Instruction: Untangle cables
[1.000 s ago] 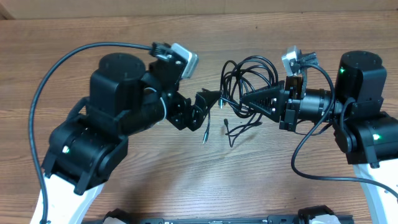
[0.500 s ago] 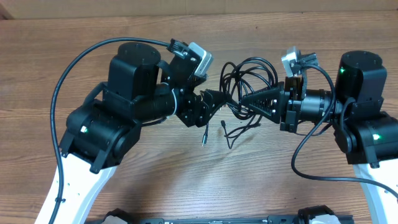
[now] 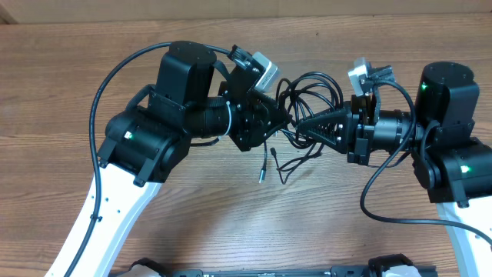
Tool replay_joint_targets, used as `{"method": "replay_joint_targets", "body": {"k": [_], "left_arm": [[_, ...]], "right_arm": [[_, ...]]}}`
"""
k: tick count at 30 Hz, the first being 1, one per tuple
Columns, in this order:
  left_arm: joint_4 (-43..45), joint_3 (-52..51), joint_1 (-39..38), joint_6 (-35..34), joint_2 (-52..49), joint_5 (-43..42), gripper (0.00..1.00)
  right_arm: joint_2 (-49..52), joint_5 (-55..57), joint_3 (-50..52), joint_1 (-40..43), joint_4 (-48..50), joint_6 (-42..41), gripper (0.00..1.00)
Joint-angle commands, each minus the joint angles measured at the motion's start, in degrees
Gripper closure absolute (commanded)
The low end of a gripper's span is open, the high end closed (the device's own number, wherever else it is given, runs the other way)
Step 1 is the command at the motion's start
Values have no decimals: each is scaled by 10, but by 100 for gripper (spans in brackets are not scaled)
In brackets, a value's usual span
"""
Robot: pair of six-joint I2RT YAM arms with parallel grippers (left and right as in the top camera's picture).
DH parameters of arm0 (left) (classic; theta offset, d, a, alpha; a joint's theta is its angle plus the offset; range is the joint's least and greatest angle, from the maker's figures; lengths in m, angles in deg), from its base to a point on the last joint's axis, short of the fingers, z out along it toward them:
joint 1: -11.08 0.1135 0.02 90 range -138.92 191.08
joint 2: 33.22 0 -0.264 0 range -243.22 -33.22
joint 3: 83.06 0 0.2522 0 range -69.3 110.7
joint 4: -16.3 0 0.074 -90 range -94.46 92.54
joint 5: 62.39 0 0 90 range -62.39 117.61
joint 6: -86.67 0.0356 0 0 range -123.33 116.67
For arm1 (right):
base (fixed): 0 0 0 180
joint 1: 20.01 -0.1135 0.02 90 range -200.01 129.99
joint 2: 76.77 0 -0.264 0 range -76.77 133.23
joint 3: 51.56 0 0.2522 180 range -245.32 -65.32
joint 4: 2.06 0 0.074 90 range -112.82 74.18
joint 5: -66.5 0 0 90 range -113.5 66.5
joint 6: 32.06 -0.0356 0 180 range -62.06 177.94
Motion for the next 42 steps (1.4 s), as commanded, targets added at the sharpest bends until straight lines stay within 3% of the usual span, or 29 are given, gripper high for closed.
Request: {"method": "replay_joint_targets", "body": {"k": [1, 11, 14, 17, 21, 26, 29, 32, 35, 38, 42], "left_arm": [[5, 8, -4, 5, -4, -40, 61], [20, 8, -16, 5, -5, -56, 60], [24, 8, -16, 5, -7, -56, 69], [26, 8, -16, 5, -8, -56, 95], [26, 8, -16, 5, -8, -56, 96], [26, 8, -16, 5, -8, -54, 96], [25, 8, -15, 4, -8, -30, 96], [25, 8, -14, 4, -7, -19, 96], [21, 8, -14, -7, -3, 8, 96], [10, 8, -11, -9, 4, 37, 96], [-6, 8, -6, -10, 19, 85, 96]], "right_arm": [[-2, -18, -2, -2, 9, 0, 96], [-2, -19, -2, -2, 12, 0, 96], [-2, -29, -2, -2, 12, 0, 96], [-2, -30, -2, -2, 12, 0, 96], [-2, -30, -2, -2, 12, 1, 92], [-2, -29, -2, -2, 12, 0, 78], [-2, -29, -2, -2, 12, 1, 60], [-2, -29, -2, -2, 12, 0, 31], [-2, -22, -2, -2, 9, 0, 11], [-2, -1, -2, -2, 0, 0, 0], [-2, 25, -2, -2, -12, 0, 0]]}}
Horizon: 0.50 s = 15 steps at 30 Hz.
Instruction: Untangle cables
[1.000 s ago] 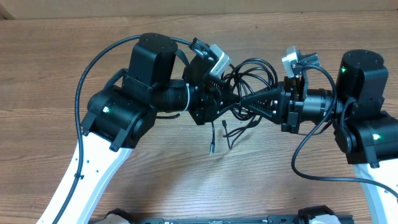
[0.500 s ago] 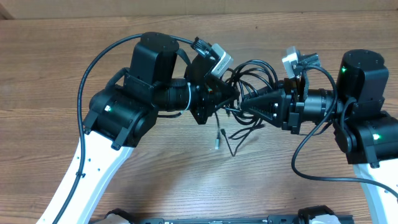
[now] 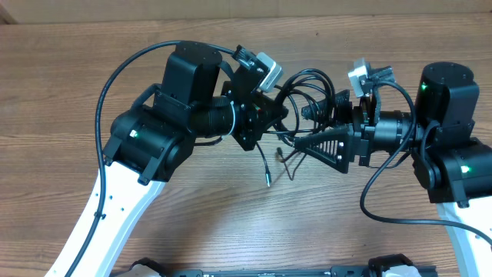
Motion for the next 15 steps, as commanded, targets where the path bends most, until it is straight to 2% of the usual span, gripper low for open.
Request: {"method": "replay_joint_targets", "body": {"k": [1, 9, 15], "left_arm": [[-10, 8, 6, -8, 29, 69, 96], [-25, 8, 7, -24, 68, 165, 96], [-26, 8, 7, -33, 77, 187, 96]], "right_arm": [[-3, 35, -2, -2, -6, 0, 0], [-3, 95, -2, -2, -27, -10, 0], [-3, 152, -2, -2, -26, -105, 0]]}}
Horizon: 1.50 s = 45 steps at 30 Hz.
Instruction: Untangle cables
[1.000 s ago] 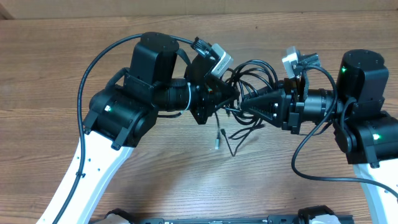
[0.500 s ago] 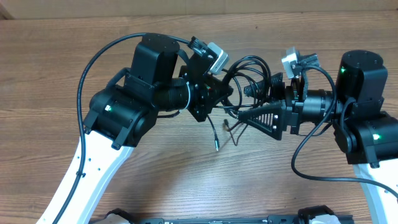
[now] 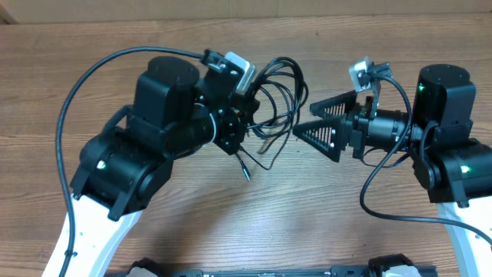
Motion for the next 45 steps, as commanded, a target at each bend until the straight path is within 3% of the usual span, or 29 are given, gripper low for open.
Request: {"method": "replay_joint_targets", "body": {"k": [1, 13, 14, 18, 23, 27, 33, 35, 37, 39, 45], "left_arm": [[1, 8, 4, -21, 9, 34, 96], [-14, 8, 3, -27, 10, 31, 96], [-14, 8, 3, -27, 10, 29, 96], [-4, 8, 3, -27, 10, -7, 96], [14, 8, 4, -27, 10, -94, 96], [14, 8, 5, -29, 10, -119, 96], [9, 8, 7, -29, 11, -128, 96], [7, 8, 17, -30, 16, -128, 96], [7, 8, 33, -34, 24, -128, 96], [7, 8, 58, -42, 35, -130, 96], [2, 8, 118, -41, 52, -225, 96]], "right_arm": [[-3, 39, -2, -2, 2, -63, 0], [-3, 36, -2, -2, 46, -73, 4], [-3, 36, -2, -2, 51, -72, 7], [-3, 36, -2, -2, 55, -32, 35], [-3, -39, -2, -2, 66, 45, 48], [-3, -65, -2, -2, 75, 55, 67], [-3, -65, -2, -2, 84, 55, 79], [-3, -64, -2, -2, 87, 55, 79], [-3, -52, -2, -2, 85, 55, 60], [-3, -40, -2, -2, 82, 55, 52], [-3, -21, -2, -2, 91, 55, 44]]}}
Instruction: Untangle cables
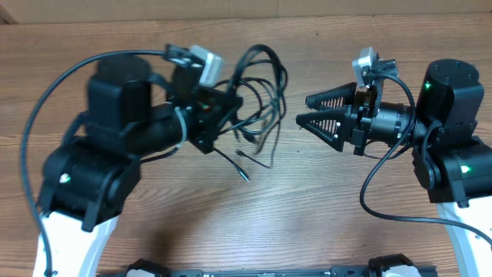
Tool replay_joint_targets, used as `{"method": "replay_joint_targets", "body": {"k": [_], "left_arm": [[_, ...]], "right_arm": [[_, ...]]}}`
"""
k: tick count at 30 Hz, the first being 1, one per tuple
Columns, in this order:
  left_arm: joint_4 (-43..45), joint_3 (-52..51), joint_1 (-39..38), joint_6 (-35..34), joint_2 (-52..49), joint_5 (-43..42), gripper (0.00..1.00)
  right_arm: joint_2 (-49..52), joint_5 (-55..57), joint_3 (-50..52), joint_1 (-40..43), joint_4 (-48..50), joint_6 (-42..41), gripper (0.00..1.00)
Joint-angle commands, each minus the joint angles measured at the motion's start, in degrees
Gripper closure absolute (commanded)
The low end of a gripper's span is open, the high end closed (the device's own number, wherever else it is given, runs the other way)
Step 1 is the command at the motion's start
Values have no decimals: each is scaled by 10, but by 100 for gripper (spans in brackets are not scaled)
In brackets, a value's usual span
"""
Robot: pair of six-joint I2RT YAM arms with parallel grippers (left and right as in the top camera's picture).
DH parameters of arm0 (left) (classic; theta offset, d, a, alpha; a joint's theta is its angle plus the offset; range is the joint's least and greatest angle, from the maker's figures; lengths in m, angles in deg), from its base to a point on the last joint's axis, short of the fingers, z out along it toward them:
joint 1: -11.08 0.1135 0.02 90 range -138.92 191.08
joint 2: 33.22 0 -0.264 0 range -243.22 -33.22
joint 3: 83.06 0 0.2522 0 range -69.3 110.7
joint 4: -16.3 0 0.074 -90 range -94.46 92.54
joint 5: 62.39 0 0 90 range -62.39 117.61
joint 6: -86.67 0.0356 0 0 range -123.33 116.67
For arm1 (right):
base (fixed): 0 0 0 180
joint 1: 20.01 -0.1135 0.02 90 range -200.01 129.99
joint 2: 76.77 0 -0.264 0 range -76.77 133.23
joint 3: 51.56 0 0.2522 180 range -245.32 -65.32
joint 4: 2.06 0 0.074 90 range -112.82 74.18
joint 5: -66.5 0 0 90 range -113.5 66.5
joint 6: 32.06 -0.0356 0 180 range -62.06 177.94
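A tangle of thin black cables (257,100) hangs from my left gripper (231,104), which is shut on the strands at the bundle's left side. Loops rise up to the far side and loose ends with small plugs (244,175) trail down onto the wooden table (307,223). My right gripper (304,109) stands open to the right of the bundle, its black ribbed fingers (327,98) spread and holding nothing, a small gap away from the nearest loop.
Each arm's own thick black lead arcs over the table, one at the far left (54,92) and one at the lower right (384,208). The arm bases take up the near left and near right corners.
My left arm has drawn back to the left, carrying the cable bundle with it. The right gripper stays open at about the same place, so the gap between it and the cables has widened.
Both grippers were together at the tangle in the middle, the right one shut in the loops. Then the right fingers opened beside the cables. Then the left had shifted left with the bundle, and now it holds it further left, clear of the open right gripper.
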Motion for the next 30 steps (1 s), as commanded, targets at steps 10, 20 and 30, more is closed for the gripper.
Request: {"method": "replay_joint_targets", "body": {"k": [10, 20, 30], "left_arm": [[0, 8, 45, 29, 20, -241, 96], [2, 8, 66, 28, 19, -259, 96], [16, 8, 66, 17, 7, -292, 96]], "right_arm": [[-3, -54, -2, -2, 90, 3, 36], [-3, -89, -2, -2, 116, 3, 49], [-3, -158, -2, -2, 153, 2, 59]]}}
